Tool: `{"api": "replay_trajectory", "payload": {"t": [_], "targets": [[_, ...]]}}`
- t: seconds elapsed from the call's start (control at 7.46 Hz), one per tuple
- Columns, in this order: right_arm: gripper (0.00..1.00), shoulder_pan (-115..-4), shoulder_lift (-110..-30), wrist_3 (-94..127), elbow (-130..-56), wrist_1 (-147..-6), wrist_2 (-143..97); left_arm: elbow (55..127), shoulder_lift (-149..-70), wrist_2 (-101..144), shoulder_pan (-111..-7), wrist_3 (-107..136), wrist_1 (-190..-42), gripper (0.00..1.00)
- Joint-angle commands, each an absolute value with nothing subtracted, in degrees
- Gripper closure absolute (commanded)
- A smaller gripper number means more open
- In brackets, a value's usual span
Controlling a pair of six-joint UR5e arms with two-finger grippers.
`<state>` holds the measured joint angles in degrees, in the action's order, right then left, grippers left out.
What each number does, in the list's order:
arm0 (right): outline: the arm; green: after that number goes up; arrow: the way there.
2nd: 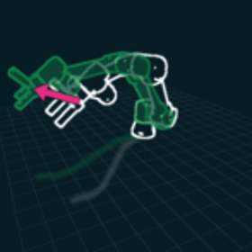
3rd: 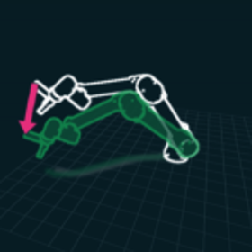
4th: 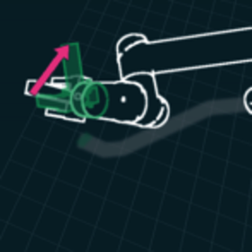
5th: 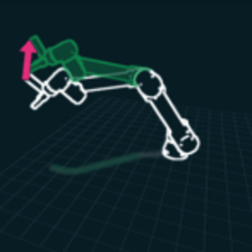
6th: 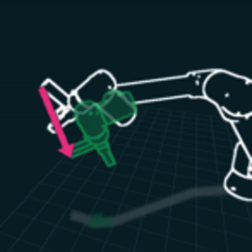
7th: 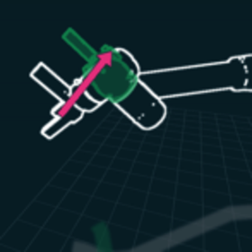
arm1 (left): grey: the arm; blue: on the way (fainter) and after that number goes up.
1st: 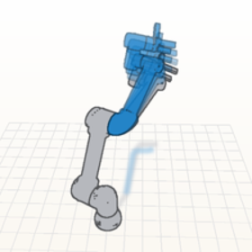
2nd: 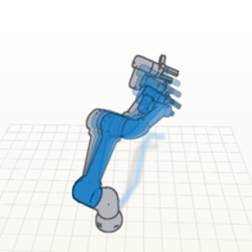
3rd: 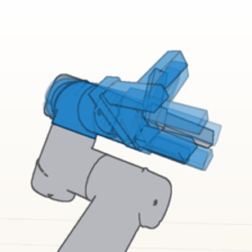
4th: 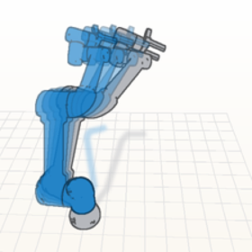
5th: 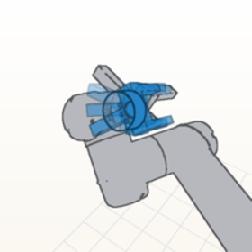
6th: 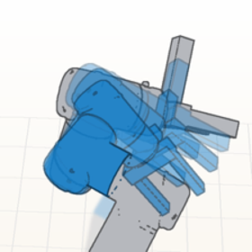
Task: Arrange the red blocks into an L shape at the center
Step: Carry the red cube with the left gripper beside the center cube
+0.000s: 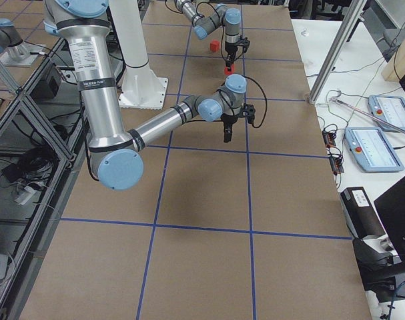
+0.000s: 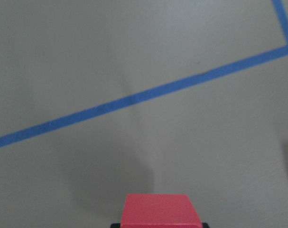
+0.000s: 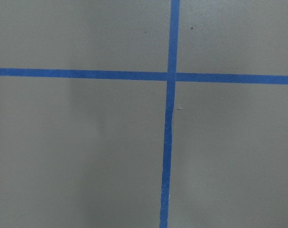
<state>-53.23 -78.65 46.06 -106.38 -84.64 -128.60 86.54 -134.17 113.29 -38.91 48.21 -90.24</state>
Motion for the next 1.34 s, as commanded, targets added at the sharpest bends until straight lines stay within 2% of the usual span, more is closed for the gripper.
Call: {"api": "replay_trajectory", "payload": {"t": [0.0,0.54,1.21], "targets": [[0.00,-53.35,-79.01,45.88,-106.52,-84.64,-128.67,74.23,-144.71,113.29,-38.94,51.59,-90.26,1.00],[0.00,-53.35,-79.01,45.88,-106.44,-84.64,-128.58,62.16,-151.24,113.20,-37.36,55.53,-97.03,1.00],[0.00,-53.35,-79.01,45.88,-106.44,-84.64,-128.50,60.82,-152.75,113.03,-34.81,55.99,-96.77,1.00]]}}
